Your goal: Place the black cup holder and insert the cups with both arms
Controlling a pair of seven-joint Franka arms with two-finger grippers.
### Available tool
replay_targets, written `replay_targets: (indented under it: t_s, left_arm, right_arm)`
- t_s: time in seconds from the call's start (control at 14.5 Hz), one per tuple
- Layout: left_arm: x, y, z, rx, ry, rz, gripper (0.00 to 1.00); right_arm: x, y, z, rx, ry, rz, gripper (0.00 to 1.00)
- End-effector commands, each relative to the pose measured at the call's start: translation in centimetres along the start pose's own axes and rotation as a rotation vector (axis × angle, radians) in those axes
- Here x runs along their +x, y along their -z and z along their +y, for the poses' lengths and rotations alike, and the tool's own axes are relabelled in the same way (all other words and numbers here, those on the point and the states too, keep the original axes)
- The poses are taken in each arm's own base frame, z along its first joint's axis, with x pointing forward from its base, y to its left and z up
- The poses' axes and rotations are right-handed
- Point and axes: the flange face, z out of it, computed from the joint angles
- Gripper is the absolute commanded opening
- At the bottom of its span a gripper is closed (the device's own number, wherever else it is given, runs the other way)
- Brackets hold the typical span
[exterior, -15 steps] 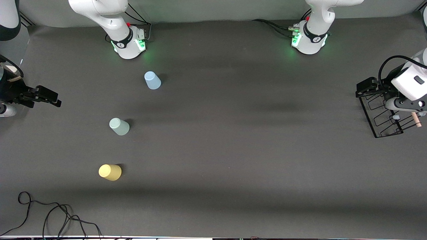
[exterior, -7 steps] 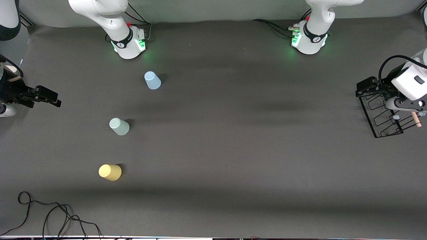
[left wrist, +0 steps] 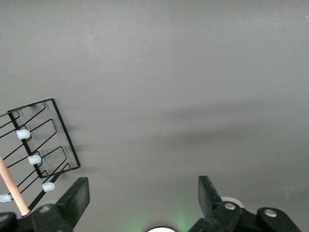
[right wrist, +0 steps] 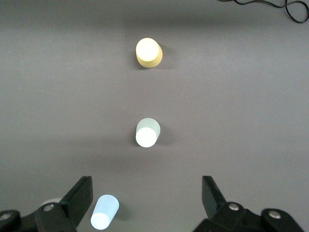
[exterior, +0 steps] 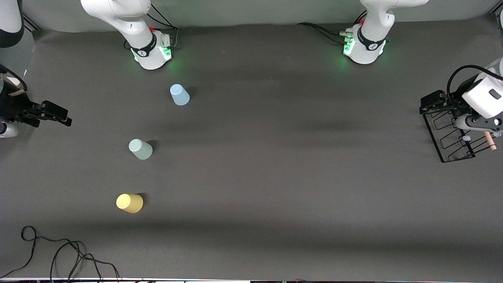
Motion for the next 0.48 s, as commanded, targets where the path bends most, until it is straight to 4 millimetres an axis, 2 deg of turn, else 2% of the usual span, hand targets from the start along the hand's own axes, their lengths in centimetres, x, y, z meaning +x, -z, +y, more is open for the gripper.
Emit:
replay_targets:
  t_s: [0.0, 0.21, 0.41]
  left_arm:
    - [-0.8, 0.8, -0.4, 0.008, 0.01, -0.006, 1.0]
    - [-0.8, 1.0, -1.1, 0.056, 0.019, -0.019, 0.99]
    - [-1.1, 0.9, -4.3, 0.097, 0.064, -0.031, 0.99]
  right_arm:
    - [0.1, 0.7, -0.2, 0.018, -0.019, 0.005, 1.0]
    - [0.0, 0.8, 0.0, 0.018, -0.022, 0.007, 1.0]
    - [0.0, 1.0, -0.3, 0.018, -0.017, 0.01, 1.0]
